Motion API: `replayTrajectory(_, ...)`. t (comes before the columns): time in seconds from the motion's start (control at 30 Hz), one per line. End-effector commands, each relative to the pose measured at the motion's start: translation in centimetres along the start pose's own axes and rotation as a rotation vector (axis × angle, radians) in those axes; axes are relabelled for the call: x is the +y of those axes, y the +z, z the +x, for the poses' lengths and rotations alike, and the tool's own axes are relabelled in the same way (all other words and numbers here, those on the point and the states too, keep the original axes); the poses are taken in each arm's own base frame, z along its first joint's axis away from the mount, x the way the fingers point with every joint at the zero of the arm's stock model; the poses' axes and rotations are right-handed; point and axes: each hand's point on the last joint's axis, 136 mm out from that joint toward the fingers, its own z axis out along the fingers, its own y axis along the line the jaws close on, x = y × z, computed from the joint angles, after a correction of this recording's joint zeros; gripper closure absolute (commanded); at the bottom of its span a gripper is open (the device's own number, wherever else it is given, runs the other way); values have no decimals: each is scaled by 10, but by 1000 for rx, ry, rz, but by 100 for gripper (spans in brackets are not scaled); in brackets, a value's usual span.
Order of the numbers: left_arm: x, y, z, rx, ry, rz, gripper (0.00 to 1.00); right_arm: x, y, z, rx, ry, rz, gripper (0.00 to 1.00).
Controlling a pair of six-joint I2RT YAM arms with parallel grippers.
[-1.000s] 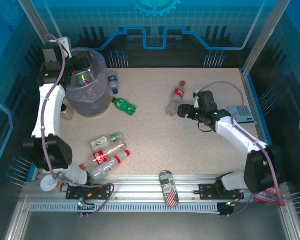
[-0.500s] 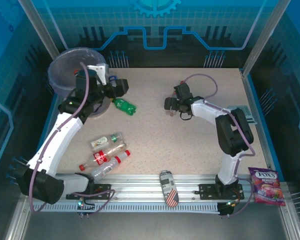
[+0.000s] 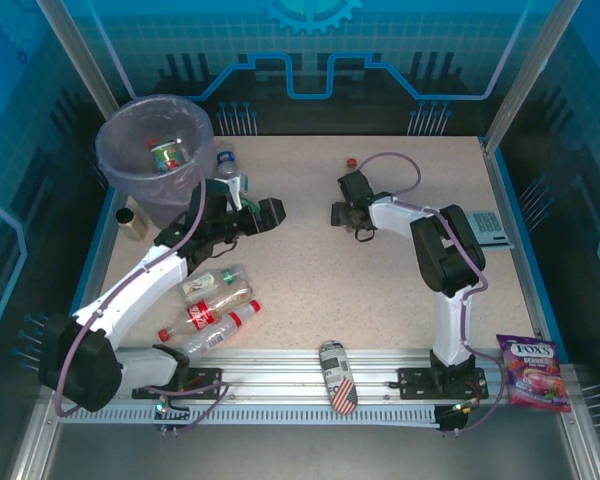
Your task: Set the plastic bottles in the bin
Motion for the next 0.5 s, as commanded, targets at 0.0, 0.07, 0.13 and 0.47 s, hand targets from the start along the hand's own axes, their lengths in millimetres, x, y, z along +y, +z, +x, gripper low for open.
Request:
replayTrajectory(0.0,-24,3,-13,-44,-47,108,1,1,2,1,2,-28,21,27)
replayTrajectory(0.07,-24,7,-13,-44,-60,108,1,1,2,3,0,-32,17,31)
replayTrajectory(0.13,-22,11,-15,-47,-85,104,1,0,1,5,2,-36,17,32)
replayTrajectory(0.47,-17,32,-20,-34,-218,158,1,9,-43,12,-52,-135,-175,46)
